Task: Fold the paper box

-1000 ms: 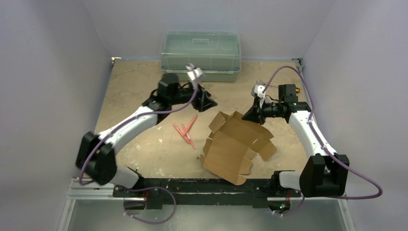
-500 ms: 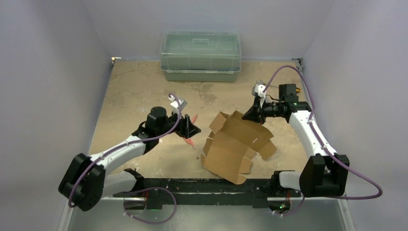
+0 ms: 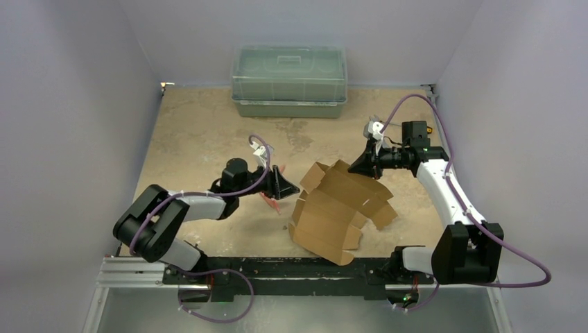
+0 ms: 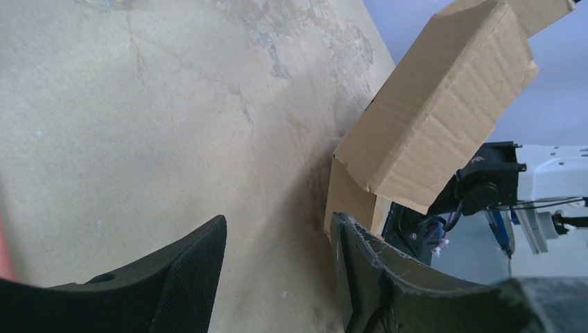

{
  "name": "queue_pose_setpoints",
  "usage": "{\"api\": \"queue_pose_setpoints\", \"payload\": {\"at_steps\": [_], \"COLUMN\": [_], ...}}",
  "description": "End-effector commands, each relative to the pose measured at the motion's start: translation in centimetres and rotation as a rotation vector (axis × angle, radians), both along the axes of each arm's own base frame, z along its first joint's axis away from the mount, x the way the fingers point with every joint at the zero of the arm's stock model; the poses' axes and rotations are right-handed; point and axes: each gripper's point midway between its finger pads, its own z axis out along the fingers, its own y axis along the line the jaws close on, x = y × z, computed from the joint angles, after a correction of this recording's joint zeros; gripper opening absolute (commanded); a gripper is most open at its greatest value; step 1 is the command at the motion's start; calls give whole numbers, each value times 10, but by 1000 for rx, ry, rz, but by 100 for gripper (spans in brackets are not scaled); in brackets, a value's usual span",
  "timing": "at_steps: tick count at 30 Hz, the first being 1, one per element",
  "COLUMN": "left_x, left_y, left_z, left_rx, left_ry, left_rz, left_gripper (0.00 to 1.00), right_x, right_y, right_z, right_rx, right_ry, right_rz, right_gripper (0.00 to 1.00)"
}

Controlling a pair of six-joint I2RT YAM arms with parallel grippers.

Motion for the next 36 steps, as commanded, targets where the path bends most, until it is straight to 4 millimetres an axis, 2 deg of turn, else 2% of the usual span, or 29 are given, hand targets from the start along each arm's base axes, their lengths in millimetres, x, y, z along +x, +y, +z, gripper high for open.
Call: {"api": "queue_pose_setpoints", "payload": {"at_steps": [1,11,18,25,29,33,36], "left_x": [-11,-22,-23,-28,-30,-28,-25], "left_y": [-16,-42,-50,-59,-60,-59,-61], "left_z": [17,6,-1,20,21,12,6], "left_rx": [-96,-106,-100,-262,-325,-312,-288], "left_ry": [-45,-19,1,30,68,94,110], "left_rz": [-75,-137,-134,-153,-150,-130,-124], "left_gripper": [56,57,57,57,56,52,39], "right_x": [1,1,1,0,-3,-3,-2], "right_y": [4,4,4,6,10,11,11], "right_z": [24,23,23,25,30,31,31], "right_rx": [40,44,48,67,105,123,122], "right_ry": [-61,-57,-57,-44,-39,-30,-30], "right_rz": [19,21,22,23,37,31,30], "right_gripper": [0,0,0,0,0,0,0]}}
